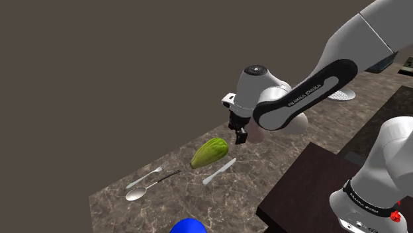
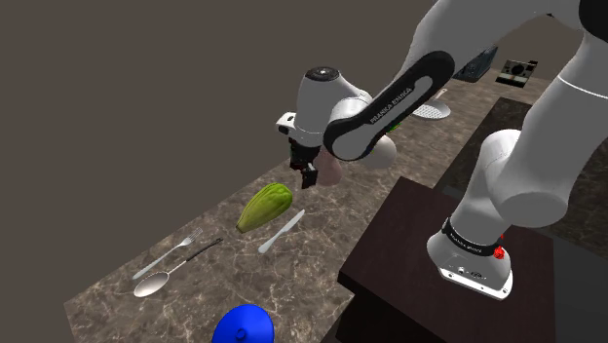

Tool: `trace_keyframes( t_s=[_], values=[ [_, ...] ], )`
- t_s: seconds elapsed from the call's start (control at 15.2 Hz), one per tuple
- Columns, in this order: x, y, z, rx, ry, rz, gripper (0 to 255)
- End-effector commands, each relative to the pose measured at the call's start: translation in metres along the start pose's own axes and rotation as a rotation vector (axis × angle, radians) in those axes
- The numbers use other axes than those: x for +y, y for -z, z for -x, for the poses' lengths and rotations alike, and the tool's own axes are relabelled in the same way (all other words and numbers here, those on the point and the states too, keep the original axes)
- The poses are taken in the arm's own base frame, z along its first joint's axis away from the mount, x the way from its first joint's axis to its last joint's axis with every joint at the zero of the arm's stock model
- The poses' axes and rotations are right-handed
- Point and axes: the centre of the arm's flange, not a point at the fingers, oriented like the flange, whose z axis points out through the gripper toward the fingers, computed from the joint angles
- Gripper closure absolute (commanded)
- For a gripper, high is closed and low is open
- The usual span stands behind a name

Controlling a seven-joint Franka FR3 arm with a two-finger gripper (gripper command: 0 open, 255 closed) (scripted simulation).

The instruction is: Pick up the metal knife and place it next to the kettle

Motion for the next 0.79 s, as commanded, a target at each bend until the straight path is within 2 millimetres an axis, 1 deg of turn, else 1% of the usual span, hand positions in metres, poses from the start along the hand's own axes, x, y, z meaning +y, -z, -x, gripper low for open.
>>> trace_keyframes(
  t_s=[0.0,0.4,0.73],
  values=[
    [-0.008,-0.024,-0.011,0.002,0.064,0.003,0],
    [-0.034,-0.093,-0.04,0.003,0.247,0.011,0],
    [-0.059,-0.151,-0.06,0.003,0.4,0.017,0]
  ],
)
